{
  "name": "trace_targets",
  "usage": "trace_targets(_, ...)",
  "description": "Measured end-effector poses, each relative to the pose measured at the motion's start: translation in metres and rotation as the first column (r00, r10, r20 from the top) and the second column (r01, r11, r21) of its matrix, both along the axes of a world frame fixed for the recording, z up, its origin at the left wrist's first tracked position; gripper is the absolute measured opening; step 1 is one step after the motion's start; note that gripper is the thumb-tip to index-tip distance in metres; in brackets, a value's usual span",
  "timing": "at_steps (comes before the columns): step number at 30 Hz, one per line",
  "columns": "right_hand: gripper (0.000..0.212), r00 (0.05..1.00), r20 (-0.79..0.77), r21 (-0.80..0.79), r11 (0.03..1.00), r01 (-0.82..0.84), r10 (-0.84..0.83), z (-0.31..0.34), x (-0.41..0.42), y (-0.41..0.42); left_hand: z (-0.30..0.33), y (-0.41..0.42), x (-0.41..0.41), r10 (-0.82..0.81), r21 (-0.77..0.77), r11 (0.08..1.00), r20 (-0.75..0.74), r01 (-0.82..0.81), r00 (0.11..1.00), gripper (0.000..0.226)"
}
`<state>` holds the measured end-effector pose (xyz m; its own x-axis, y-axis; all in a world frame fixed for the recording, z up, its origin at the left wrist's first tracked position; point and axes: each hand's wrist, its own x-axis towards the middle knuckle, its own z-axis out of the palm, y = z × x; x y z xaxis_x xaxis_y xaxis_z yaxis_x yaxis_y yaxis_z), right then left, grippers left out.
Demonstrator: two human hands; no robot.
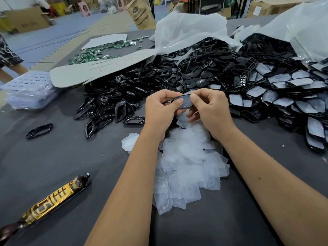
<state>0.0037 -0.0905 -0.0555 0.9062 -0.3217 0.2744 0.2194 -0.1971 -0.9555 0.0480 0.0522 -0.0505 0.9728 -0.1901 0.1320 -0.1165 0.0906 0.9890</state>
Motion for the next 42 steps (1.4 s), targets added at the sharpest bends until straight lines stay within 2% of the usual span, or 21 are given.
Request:
trace_targets(3,0.013,1.000,-0.001,-0.075,0.997,0.015,-0.015,0.000,-0.001,0.000,0.000,0.001,-0.001,-0.015,-0.005,1.000,0.001,0.015,1.000,0.016)
trace_targets(9,0.011,1.000,-0.026,-0.106,0.994,0.008,-0.011,0.001,-0.002,0.000,0.005,0.007,-0.001,-0.029,0.054,0.998,-0.021,0.030,0.999,0.019)
trace_targets(13,0.010,0.999,-0.002,-0.134,0.990,0.032,-0.032,0.003,-0.004,0.002,0.007,0.008,-0.002,-0.048,0.032,0.998,-0.073,0.050,0.996,0.019)
trace_targets(15,0.008,0.998,0.031,-0.191,0.979,0.064,-0.059,0.004,-0.006,0.004,0.009,0.008,-0.002,-0.048,0.006,0.999,-0.097,0.049,0.994,0.017)
trace_targets(19,0.032,0.992,0.111,-0.307,0.947,0.097,-0.066,0.005,-0.005,0.004,0.011,0.011,0.002,-0.007,-0.055,0.998,-0.167,-0.002,0.986,0.014)
trace_targets(21,0.038,0.985,0.170,-0.422,0.900,0.110,-0.041,0.005,-0.005,0.006,0.012,0.013,0.003,0.002,-0.084,0.996,-0.202,-0.019,0.979,0.012)
trace_targets(23,0.035,0.975,0.221,-0.501,0.857,0.122,-0.010,0.005,-0.006,0.008,0.013,0.015,0.003,-0.023,-0.135,0.991,-0.237,-0.010,0.971,0.011)
trace_targets(27,0.030,0.963,0.271,-0.500,0.856,0.130,0.012,0.003,-0.005,0.008,0.015,0.018,0.005,-0.075,-0.249,0.969,-0.322,-0.008,0.944,0.009)
trace_targets(29,0.026,0.960,0.280,-0.528,0.839,0.130,0.028,0.003,-0.004,0.009,0.017,0.019,0.006,-0.084,-0.299,0.954,-0.360,-0.030,0.929,0.017)
trace_targets(31,0.019,0.962,0.269,-0.477,0.873,0.102,0.035,0.003,-0.005,0.009,0.018,0.019,0.006,-0.118,-0.374,0.927,-0.390,-0.040,0.913,0.037)
trace_targets(32,0.016,0.971,0.240,-0.402,0.913,0.075,0.026,0.004,-0.004,0.008,0.018,0.018,0.006,-0.143,-0.420,0.907,-0.403,-0.044,0.904,0.042)
trace_targets(34,0.014,0.990,0.140,-0.206,0.978,0.020,0.009,0.005,-0.003,0.004,0.017,0.015,0.004,-0.180,-0.467,0.884,-0.382,-0.021,0.906,0.033)
trace_targets(36,0.011,0.998,0.052,-0.061,0.998,-0.019,0.022,0.004,-0.001,-0.001,0.015,0.012,0.002,-0.180,-0.424,0.905,-0.319,0.029,0.931,0.013)
trace_targets(37,0.008,0.998,0.022,-0.011,0.999,-0.051,0.051,0.004,0.000,-0.003,0.013,0.012,0.001,-0.172,-0.389,0.920,-0.297,0.045,0.939,0.010)
trace_targets(42,0.013,0.974,-0.045,0.151,0.965,-0.212,0.221,0.004,0.001,-0.014,0.014,0.011,0.002,-0.160,-0.304,0.950,-0.288,0.068,0.944,0.024)
